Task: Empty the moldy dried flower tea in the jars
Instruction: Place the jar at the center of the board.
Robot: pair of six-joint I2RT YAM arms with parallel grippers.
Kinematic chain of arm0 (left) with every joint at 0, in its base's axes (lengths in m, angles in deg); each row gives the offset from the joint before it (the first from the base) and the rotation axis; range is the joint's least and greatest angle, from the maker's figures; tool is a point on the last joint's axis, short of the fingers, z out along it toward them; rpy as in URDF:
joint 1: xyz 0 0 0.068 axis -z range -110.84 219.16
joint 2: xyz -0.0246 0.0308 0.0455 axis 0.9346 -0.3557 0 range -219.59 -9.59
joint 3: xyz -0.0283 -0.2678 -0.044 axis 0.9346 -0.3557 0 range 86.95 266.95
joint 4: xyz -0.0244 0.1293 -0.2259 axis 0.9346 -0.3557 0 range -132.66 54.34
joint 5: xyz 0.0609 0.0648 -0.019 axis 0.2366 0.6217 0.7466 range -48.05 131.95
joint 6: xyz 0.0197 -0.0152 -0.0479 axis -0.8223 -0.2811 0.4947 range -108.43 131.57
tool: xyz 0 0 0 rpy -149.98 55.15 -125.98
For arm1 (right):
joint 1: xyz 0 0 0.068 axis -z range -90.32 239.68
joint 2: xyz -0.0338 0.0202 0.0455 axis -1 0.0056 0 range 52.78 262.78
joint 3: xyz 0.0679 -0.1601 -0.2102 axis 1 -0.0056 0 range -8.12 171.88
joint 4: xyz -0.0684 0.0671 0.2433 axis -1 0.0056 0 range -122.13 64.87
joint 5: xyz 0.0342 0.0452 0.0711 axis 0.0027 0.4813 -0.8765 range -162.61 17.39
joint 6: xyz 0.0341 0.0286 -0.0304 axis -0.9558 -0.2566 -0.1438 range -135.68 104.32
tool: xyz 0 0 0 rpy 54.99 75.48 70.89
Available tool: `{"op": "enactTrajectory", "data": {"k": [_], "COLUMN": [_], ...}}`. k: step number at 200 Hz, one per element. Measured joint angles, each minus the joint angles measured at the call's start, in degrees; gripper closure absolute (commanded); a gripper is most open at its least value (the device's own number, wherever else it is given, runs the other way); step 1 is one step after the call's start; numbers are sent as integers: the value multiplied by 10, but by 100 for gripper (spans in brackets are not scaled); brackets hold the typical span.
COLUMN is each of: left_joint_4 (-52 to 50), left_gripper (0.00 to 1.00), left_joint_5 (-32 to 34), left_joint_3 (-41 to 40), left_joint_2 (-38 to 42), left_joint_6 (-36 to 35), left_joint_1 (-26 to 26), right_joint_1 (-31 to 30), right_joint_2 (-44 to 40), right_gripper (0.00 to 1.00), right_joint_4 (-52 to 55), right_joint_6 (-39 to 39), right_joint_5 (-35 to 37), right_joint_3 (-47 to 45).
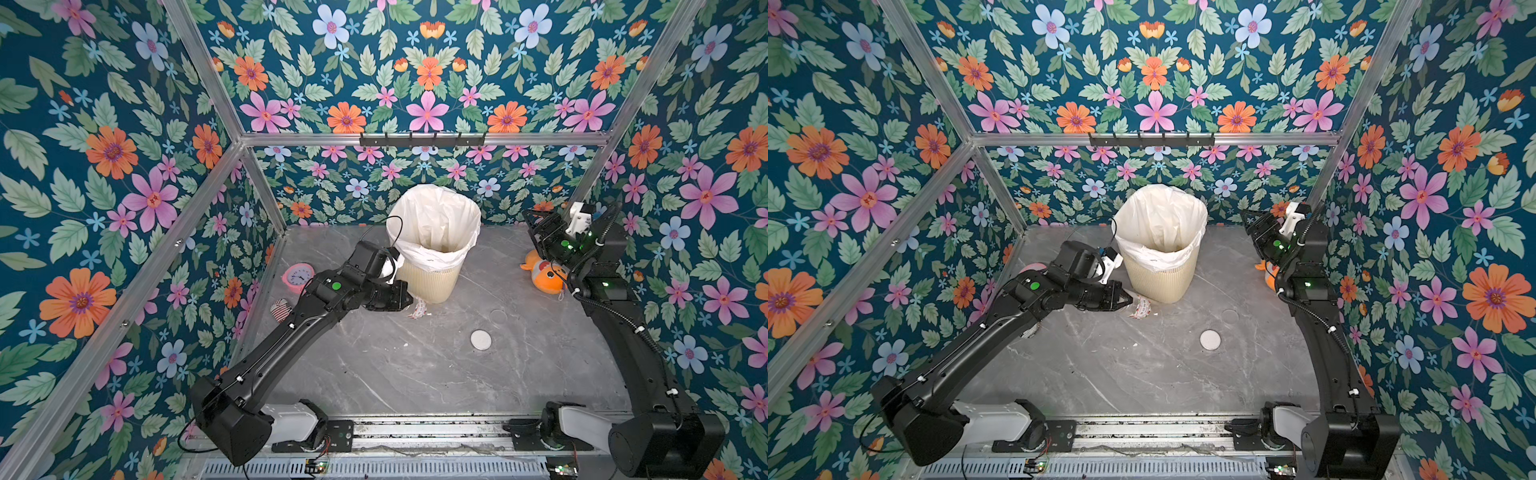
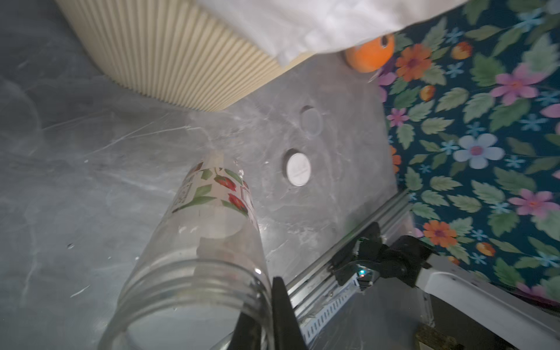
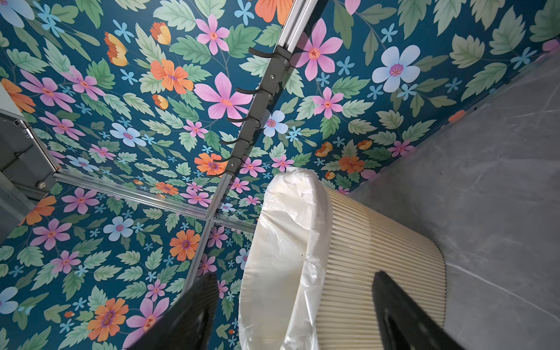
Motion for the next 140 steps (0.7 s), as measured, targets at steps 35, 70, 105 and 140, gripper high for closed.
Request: {"op": "enactTrajectory", "data": {"k": [35, 70, 105, 140], "left_joint_4": [-64, -116, -161, -172], "left_gripper": [100, 100, 100, 100], "left_joint_5": [49, 85, 114, 116], "left_joint_3": [10, 44, 59, 35], "left_joint_2": [-46, -77, -92, -101], "left_joint_6": [-26, -46, -56, -61], "left_joint_1": [0, 11, 23, 24], "right_joint_1": [1, 1, 1, 2], "right_joint_2": [1, 3, 4, 7], "right_gripper": [19, 19, 19, 19], "right_joint_4": [0, -6, -9, -23], "right_joint_6": [0, 0, -5, -11], "right_joint_5": [0, -2, -2, -7], "right_joint_3": [-6, -18, -34, -42]}}
